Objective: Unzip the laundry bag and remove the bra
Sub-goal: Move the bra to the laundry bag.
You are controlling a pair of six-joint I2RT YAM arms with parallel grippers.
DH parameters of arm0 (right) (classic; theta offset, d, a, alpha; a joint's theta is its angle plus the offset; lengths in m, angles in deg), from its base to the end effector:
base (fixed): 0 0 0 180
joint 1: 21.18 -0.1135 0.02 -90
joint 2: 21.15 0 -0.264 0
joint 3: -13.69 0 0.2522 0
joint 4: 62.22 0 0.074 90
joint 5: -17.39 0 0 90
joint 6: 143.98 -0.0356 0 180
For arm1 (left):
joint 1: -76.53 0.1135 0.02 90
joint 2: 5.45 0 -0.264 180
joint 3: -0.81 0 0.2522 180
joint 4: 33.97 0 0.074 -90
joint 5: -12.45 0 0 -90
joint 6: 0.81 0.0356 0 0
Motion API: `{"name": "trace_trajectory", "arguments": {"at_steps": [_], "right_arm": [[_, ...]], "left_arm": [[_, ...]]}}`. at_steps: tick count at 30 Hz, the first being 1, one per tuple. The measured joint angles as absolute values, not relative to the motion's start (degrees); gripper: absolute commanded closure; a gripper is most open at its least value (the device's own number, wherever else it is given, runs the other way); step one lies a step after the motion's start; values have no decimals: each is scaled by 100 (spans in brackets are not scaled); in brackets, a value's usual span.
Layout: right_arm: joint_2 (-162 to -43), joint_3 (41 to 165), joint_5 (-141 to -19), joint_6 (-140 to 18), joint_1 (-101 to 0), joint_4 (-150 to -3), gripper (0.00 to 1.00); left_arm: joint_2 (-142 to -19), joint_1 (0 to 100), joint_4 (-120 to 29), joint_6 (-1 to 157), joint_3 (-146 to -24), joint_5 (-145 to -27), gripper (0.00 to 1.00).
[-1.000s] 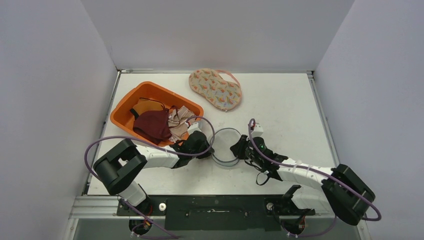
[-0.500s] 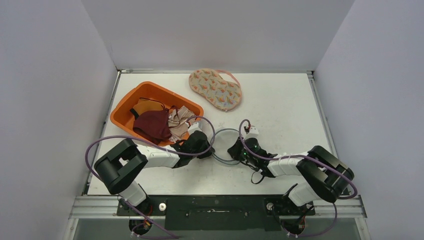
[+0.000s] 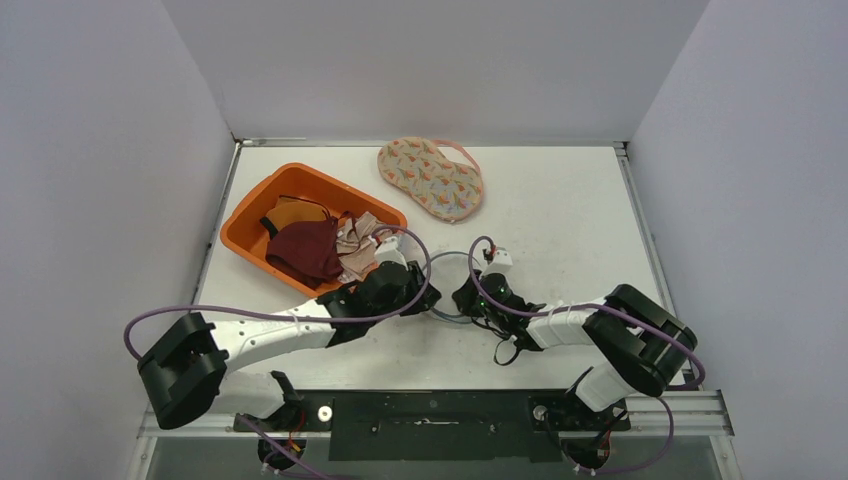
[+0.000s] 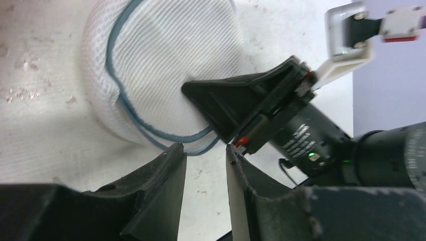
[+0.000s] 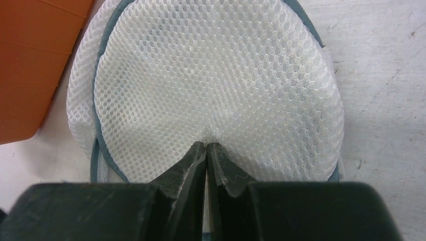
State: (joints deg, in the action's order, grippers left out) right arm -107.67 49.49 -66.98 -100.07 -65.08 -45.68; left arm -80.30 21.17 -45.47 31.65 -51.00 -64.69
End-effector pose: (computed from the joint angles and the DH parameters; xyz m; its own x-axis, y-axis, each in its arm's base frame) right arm 0.1856 0.1737 0.1203 -0.7357 0.2870 -0.6134 -0.1464 0.8170 0.5578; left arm 0.1615 -0.2198 0.2080 -0.7618 -0.3445 -0.5486 0.1026 0.7720 -0.6273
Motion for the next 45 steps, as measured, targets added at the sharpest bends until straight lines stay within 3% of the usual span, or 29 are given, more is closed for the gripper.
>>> {"name": "trace_trajectory", "arguments": {"at_steps": [7, 15, 19, 26, 28, 34, 45], "right_arm": [[-10804, 5000, -6585, -9985, -6600, -4590, 92], [-10546, 5019, -6528, -9954, -6712, -4981, 87], [-10115, 5019, -6565, -9911, -6779, -5361, 73], [-8489, 5022, -6602, -9644, -6742, -6568, 29], [-7989, 5022, -6591, -9605, -6615, -6850, 23], [-7202, 4842, -6897, -9585, -5715, -7040, 19], [-8496, 4071, -8211, -10260, -5147, -5822, 19]], "left_arm": [[-8627, 2157, -4560, 3578, -5836, -6381, 90], [-9999, 2592, -4680, 3825, -6155, -6377, 100], [-10288, 2721, -4689, 3817, -6157, -6381, 100], [-10288, 2721, -4672, 3814, -6160, -6314, 100], [-10288, 2723, -4669, 3814, -6160, -6300, 100], [-10309, 2725, -4658, 3777, -6160, -6292, 100], [-10327, 2721, -4536, 3710, -6107, -6292, 100]]}}
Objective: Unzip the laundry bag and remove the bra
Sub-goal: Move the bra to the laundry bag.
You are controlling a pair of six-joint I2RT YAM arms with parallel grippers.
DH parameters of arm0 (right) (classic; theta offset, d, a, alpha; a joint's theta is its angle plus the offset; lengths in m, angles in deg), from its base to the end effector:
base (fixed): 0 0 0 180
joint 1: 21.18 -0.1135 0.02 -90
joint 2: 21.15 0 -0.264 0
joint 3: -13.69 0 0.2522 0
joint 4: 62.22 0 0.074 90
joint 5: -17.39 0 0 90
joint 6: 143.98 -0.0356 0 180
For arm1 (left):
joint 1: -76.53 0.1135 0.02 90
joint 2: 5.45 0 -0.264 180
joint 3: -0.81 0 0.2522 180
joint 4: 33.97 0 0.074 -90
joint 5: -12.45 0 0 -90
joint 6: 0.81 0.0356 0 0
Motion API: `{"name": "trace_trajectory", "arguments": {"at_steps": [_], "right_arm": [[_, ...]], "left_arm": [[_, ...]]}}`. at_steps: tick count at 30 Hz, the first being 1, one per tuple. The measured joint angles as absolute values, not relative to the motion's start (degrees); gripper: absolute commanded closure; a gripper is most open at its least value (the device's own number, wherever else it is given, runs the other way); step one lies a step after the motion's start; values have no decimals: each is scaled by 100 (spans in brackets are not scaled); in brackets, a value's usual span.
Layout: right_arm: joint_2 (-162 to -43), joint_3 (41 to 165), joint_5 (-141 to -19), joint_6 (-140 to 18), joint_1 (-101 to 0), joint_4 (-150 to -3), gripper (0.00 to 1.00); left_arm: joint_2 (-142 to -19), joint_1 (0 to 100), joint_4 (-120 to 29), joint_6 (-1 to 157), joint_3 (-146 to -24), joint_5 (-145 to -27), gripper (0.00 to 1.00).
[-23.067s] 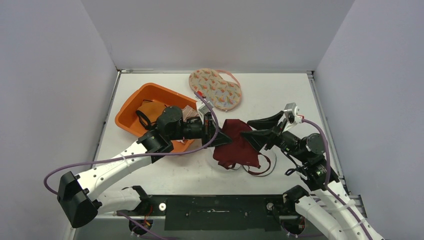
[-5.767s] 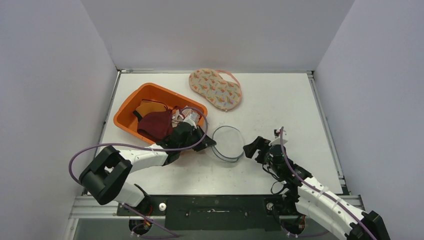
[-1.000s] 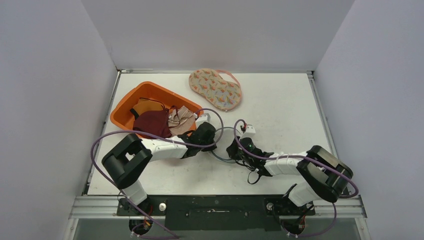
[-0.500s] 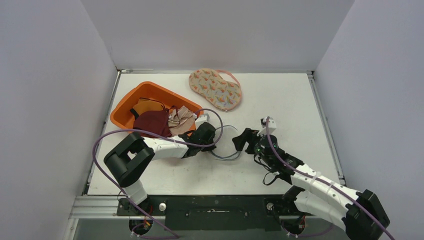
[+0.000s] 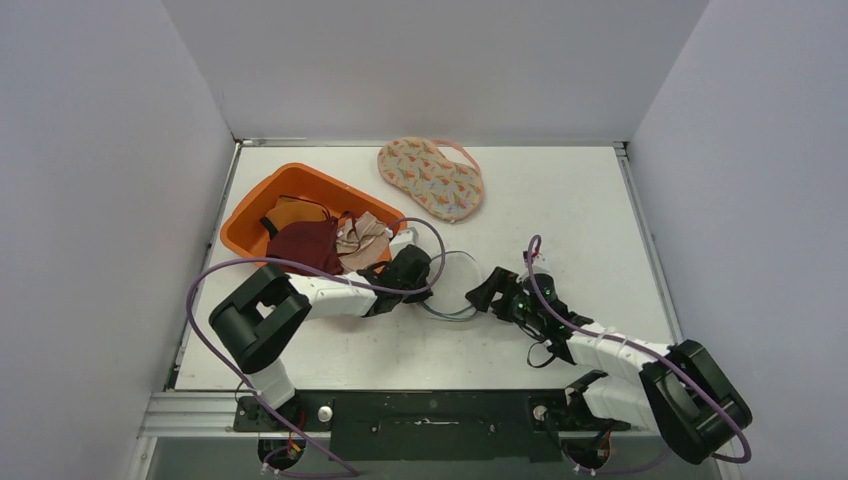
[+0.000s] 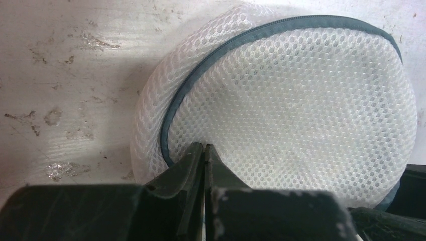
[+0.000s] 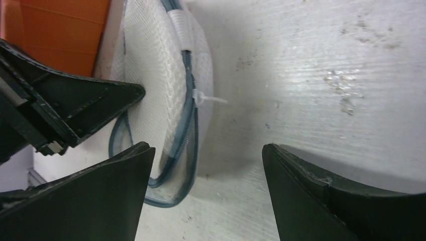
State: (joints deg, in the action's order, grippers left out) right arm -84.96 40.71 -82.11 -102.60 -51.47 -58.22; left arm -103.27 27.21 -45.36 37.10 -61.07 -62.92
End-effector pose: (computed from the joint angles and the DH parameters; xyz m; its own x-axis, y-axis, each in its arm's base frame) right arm 0.1673 0.1045 0.1403 -0.7723 0.4059 -0.4887 -0.0572 0.7217 0.6899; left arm 0.2243 -0.2471 0.1473 -0.7854 -0.2574 -0.5630 0.0041 0.9072 -0.4206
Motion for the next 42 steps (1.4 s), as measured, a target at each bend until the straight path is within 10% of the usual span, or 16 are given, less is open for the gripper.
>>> {"name": "trace_trajectory", "arguments": {"at_steps": [4, 10, 16, 22, 29, 42], "right_arm": [[-8902, 4053, -8390, -10483, -5103, -5186, 26], [-9768, 4051, -8563, -10743, -5077, -4400, 71], [-10190, 4062, -8764, -10923, -5079, -3895, 94], [-9571, 4073, -8700, -10822, -5085, -4411, 95], [-8139, 4416, -8182, -10337, -4828, -6183, 95], [-7429, 4995, -7557, -10083, -2065, -7608, 95]], "left_arm": [[-10351, 2714, -4464, 3692, -6081, -6290, 100], [-10351, 2710, -4320, 3664, -6004, -6292, 100], [-10351, 2675, -4221, 3635, -5956, -6272, 100], [-10294, 2657, -4204, 3626, -5924, -6338, 100], [-9319, 2373, -4763, 3692, -5871, -6290, 64], [-6172, 2292, -5572, 3701, -5403, -5890, 60]]}}
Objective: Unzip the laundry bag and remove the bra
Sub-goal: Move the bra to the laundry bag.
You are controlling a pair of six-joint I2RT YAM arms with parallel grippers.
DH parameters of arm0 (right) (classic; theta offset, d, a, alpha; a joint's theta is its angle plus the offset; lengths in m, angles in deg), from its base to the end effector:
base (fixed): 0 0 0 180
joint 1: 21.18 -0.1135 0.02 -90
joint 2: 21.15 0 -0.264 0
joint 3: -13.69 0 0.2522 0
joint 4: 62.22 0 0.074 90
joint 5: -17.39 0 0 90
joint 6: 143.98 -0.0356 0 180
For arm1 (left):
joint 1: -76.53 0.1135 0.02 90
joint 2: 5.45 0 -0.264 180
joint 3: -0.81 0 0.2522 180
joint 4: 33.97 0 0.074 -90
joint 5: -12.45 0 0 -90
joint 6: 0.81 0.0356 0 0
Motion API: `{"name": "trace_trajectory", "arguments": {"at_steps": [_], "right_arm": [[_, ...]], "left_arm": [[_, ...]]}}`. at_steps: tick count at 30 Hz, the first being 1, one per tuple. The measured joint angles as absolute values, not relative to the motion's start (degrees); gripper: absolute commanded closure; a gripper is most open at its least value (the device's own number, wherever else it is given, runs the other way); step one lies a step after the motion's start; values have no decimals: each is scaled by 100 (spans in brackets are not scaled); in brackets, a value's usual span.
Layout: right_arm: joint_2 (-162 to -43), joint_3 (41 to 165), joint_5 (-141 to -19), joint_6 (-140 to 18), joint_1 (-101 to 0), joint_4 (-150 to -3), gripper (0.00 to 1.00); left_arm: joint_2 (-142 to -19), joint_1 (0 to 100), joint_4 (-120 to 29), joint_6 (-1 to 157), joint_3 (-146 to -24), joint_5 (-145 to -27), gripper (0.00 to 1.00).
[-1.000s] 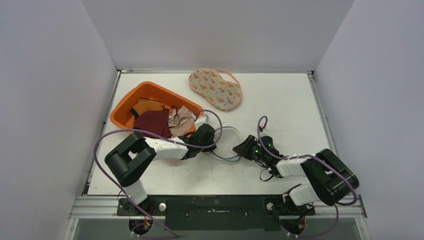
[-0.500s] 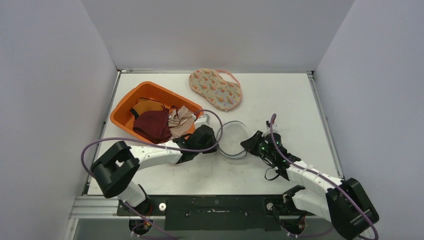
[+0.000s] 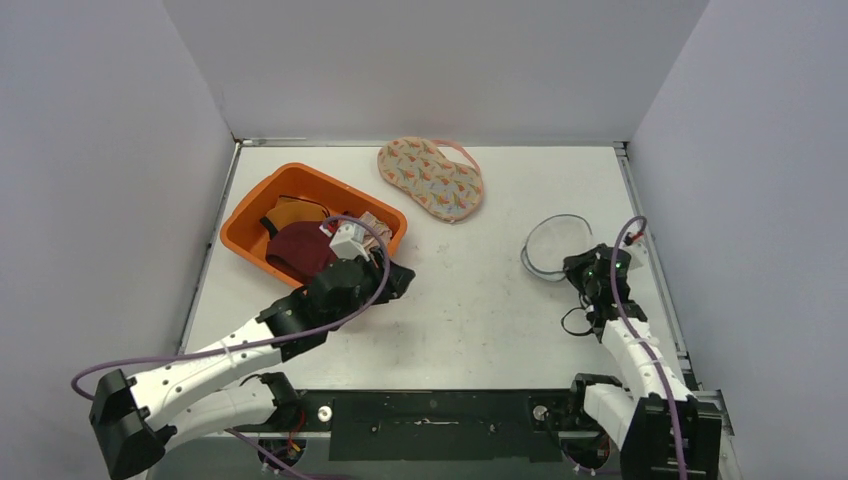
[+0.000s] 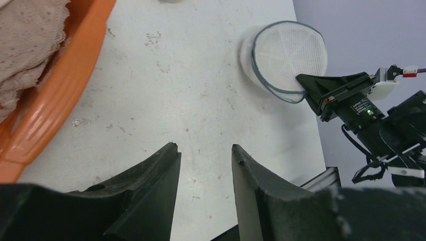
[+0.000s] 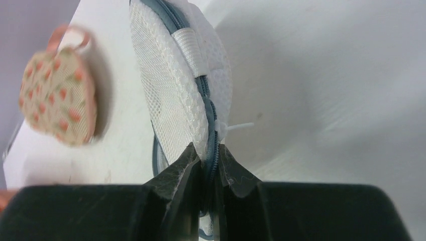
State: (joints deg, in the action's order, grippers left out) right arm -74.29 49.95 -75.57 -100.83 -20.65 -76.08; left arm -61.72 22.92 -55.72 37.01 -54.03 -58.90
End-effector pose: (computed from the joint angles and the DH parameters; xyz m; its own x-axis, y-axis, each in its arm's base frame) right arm 0.1971 0.0000 0.1955 -0.3752 0.7321 -0.5686 0.3489 0.6798 0.6451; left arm 0.1424 -0.1740 0.2844 -0.6079 -0.4367 -0.6631 0.1763 0.7401 -0.6490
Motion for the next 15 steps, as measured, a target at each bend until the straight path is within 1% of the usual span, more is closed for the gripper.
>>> {"name": "trace_trajectory", "arguments": {"at_steps": [4, 7, 13, 14, 15], "right_arm": [[-8006, 5050, -7487, -10370, -1009, -7390, 95], [-8618, 5118, -7437, -10625, -452, -7081, 95], [-9615, 5284, -7273, -10870, -196, -6585, 95], [-9748, 5360, -7234, -10866, -176, -6533, 94], [-9888, 5446, -7199, -10859, -172, -6478, 88]], "left_arm": [[-5488, 2290, -5668, 3631, -4973, -5726, 60], [-5134, 2284, -5793, 3554, -4641, -5636, 60], [-4834, 2284, -5941, 3469, -4280, -5544, 59], [-4826, 2284, -5957, 3454, -4254, -5535, 59], [-4823, 2284, -5959, 3443, -4225, -5527, 59]]}}
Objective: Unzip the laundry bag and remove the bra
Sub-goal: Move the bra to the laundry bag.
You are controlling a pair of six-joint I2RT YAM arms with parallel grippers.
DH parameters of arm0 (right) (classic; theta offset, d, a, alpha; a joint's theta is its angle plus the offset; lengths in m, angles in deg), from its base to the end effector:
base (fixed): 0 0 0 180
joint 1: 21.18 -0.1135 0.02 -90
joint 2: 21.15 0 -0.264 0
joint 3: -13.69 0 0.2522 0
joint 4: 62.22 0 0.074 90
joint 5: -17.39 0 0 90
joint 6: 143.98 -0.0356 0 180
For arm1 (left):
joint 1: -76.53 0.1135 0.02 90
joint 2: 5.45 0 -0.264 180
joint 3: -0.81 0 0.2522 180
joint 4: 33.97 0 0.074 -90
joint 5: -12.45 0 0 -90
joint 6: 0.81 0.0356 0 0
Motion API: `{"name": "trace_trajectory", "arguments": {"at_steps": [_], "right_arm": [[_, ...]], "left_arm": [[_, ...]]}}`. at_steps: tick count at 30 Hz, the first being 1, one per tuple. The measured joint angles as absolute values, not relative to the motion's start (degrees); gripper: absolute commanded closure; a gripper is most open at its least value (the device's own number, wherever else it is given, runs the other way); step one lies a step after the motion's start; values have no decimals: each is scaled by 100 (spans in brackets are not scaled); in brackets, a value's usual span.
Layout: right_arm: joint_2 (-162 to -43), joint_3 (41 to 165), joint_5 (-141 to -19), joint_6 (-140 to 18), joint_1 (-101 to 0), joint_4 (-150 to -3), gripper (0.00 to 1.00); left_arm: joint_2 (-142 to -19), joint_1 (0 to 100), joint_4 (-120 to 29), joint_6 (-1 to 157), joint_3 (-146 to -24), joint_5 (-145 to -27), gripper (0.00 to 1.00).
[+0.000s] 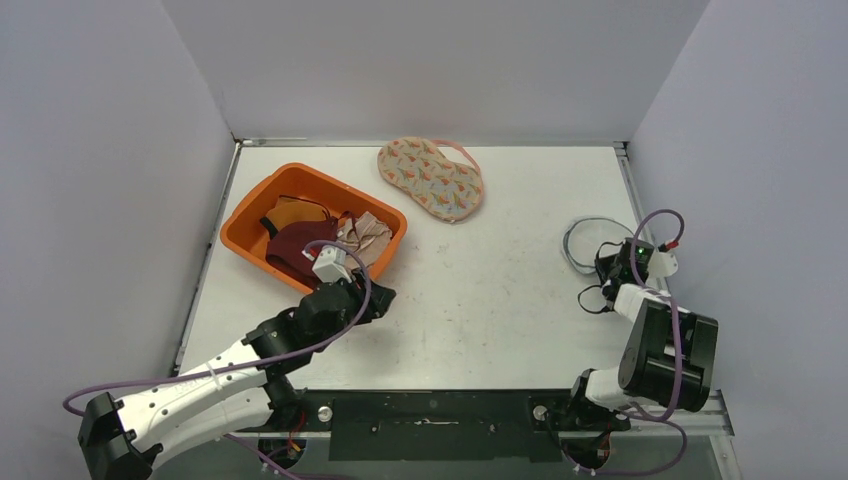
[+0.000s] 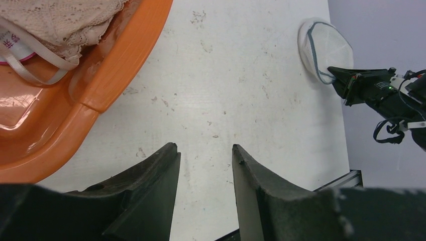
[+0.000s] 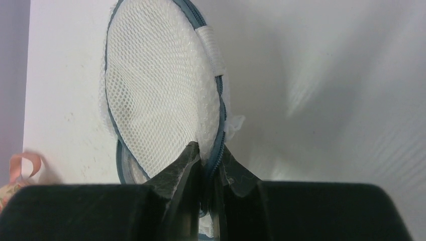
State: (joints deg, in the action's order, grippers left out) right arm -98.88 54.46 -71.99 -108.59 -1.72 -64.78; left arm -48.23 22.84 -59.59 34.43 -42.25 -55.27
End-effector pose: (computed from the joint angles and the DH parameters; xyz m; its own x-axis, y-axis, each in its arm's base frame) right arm 0.2356 -0.0836 0.1501 -0.0695 0.8891 -0.4524 0.6866 0.3716 0.6249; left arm 0.1146 -0.1331 0.2483 -0.5895 -0.4740 -0.6540 0.1062 0.7572 -0.6445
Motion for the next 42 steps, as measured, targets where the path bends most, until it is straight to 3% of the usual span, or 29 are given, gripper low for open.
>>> {"name": "trace_trajectory", "arguments": {"at_steps": [5, 13, 20, 25, 28, 30, 35, 42], "right_arm": [[-10225, 5572, -7041, -10761, -76, -6316, 40], [-9626, 5588, -6606, -10562, -349, -6911, 4], [-8146, 6383, -5863, -10376, -1271, -7980, 1], [-7724, 6914, -5708, -10002, -2546, -7982, 2], [-8188, 7199, -6095, -9620, -3239, -7761, 3], [-8782, 7330, -6401, -9369, -3658, -7457, 4], [-10284, 7498, -6963, -9167, -4283, -6872, 6], [-12002, 7974, -7177, -9532, -4264, -5884, 4]], "left_arm": [[-4847, 2286, -5957, 3425, -4107, -5525, 59], [-4896, 2288, -5959, 3430, -4101, -5533, 57], [-4751, 2288, -5968, 3430, -4099, -5575, 56], [-4666, 2288, -6011, 3436, -4099, -5577, 38], [-4498, 2297, -6193, 3495, -4099, -5544, 19], [-4294, 2303, -6311, 3548, -4099, -5490, 14], [-3663, 2371, -6494, 3703, -4101, -5271, 13], [-3339, 2450, -6803, 3884, -4199, -4998, 13]]}}
